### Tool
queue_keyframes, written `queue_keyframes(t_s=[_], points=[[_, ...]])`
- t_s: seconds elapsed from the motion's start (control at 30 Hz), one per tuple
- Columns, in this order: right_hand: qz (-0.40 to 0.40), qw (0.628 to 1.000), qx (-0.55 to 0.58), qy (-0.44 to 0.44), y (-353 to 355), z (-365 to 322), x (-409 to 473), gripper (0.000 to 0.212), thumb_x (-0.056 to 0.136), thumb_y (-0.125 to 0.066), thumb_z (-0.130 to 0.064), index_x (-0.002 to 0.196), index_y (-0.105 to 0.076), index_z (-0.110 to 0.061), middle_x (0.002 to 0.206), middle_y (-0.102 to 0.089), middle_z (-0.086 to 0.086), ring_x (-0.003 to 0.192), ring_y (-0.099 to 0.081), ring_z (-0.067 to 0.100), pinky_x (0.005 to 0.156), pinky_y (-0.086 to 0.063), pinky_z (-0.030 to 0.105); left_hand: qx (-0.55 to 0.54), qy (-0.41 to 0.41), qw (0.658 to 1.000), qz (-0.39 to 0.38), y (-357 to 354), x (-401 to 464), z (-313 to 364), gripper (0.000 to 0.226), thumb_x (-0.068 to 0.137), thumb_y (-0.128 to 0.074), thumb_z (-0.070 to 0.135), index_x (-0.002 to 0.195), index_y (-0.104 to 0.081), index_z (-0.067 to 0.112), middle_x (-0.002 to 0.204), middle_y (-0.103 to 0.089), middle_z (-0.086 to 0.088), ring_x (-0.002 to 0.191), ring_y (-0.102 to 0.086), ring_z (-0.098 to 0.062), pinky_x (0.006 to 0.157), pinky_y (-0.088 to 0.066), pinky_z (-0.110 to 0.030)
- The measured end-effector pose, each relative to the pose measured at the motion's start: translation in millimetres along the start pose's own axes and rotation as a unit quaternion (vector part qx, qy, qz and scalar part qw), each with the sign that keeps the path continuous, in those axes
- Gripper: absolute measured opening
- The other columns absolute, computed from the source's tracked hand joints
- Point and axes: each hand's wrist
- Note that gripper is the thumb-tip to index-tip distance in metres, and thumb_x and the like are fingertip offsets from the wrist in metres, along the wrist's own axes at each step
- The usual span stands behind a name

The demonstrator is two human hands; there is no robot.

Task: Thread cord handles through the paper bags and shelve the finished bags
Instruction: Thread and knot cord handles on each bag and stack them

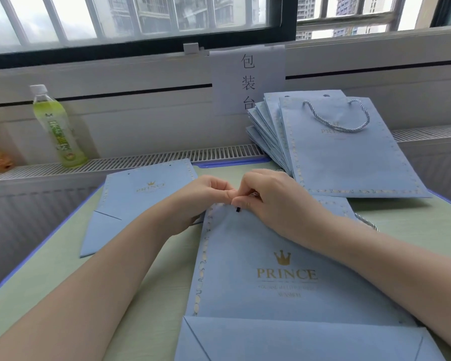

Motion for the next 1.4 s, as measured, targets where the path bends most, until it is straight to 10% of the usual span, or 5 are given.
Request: queue_keyframes(t_s=[0.23,0.63,1.0,1.4], points=[[0.026,0.966,-0.183,0.18,2.3,0.5,-0.3,0.025,0.076,-0.074,-0.013,0.069,-0.05,-0.008,0.063,-0.049,0.004,0.061,-0.032,0.016,0.048,-0.036,0.03,0.039,-0.025,0.999,0.012,-5.3,-2.2,4.8,0.041,0.073,-0.06,0.025,0.093,-0.062,-0.011,0.089,-0.062,-0.017,0.085,-0.056,-0.023,0.086,-0.043,-0.039],[-0.124,0.975,0.053,-0.175,4.0,-2.1,-1.9,0.036,0.077,-0.071,-0.045,0.098,-0.053,-0.022,0.091,-0.052,-0.008,0.085,-0.05,0.011,0.072,-0.041,0.027,-0.006,0.019,1.0,-0.007,-2.2,-0.8,3.4,0.026,0.092,-0.054,0.009,0.066,-0.053,0.011,0.056,-0.056,0.001,0.048,-0.053,-0.011,0.046,-0.041,-0.018],[-0.092,0.981,0.092,-0.142,3.3,-13.2,-2.7,0.027,0.079,-0.07,-0.042,0.087,-0.056,-0.02,0.083,-0.059,-0.004,0.076,-0.054,0.013,0.068,-0.045,0.031,0.015,0.012,0.999,0.049,-4.2,-2.8,4.5,0.059,0.1,-0.028,0.039,0.046,-0.04,0.016,0.046,-0.035,0.002,0.04,-0.028,-0.013,0.043,-0.024,-0.025],[-0.117,0.983,0.102,-0.1,3.5,0.9,0.1,0.014,0.087,-0.064,-0.034,0.093,-0.055,-0.025,0.08,-0.053,-0.019,0.078,-0.052,0.004,0.073,-0.042,0.019,0.041,0.023,0.997,0.065,-4.6,-2.9,2.8,0.055,0.09,-0.046,0.053,0.05,-0.061,0.018,0.052,-0.06,-0.001,0.045,-0.055,-0.012,0.047,-0.044,-0.02]])
Point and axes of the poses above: each hand's wrist, its own x-axis towards the middle knuckle, its own y-axis out of the back of the hand, z = x × y
